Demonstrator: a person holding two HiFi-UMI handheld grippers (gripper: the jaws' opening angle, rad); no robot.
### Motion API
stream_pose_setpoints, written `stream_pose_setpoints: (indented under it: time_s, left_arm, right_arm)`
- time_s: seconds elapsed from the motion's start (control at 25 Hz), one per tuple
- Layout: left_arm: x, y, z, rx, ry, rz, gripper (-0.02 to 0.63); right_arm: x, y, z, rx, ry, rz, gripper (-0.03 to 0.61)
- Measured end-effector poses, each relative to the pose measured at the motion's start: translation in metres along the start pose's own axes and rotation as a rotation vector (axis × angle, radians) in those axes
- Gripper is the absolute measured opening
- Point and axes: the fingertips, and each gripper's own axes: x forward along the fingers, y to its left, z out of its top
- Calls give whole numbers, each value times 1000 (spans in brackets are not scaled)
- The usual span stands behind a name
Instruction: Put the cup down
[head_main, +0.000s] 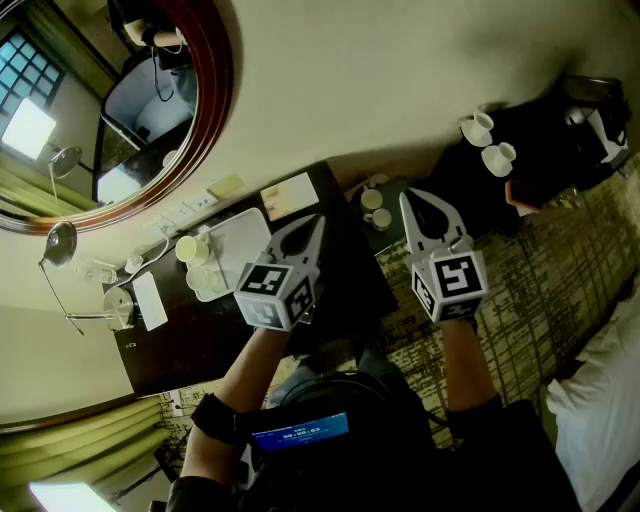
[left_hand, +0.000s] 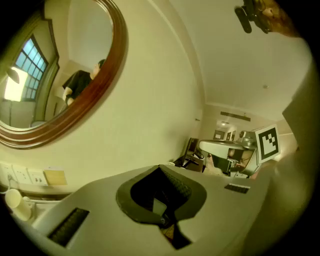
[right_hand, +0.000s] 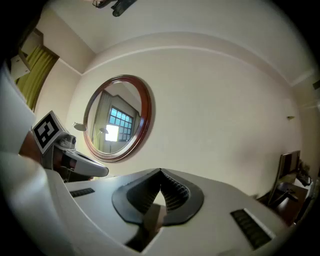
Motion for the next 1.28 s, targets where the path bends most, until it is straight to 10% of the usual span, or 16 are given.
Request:
stream_pose_setpoints:
  time_s: [0.32, 0.84, 1.28]
  left_arm:
    - [-76, 84, -14, 135, -14, 223, 0]
    - [-234, 199, -95, 41, 10, 608, 0]
    - [-281, 232, -125, 26, 32, 664, 0]
  right_arm:
    - [62, 103, -42, 46, 75, 189, 5]
    - [87, 300, -122, 3, 272, 568, 6]
    - [95, 389, -151, -90, 337, 702, 74]
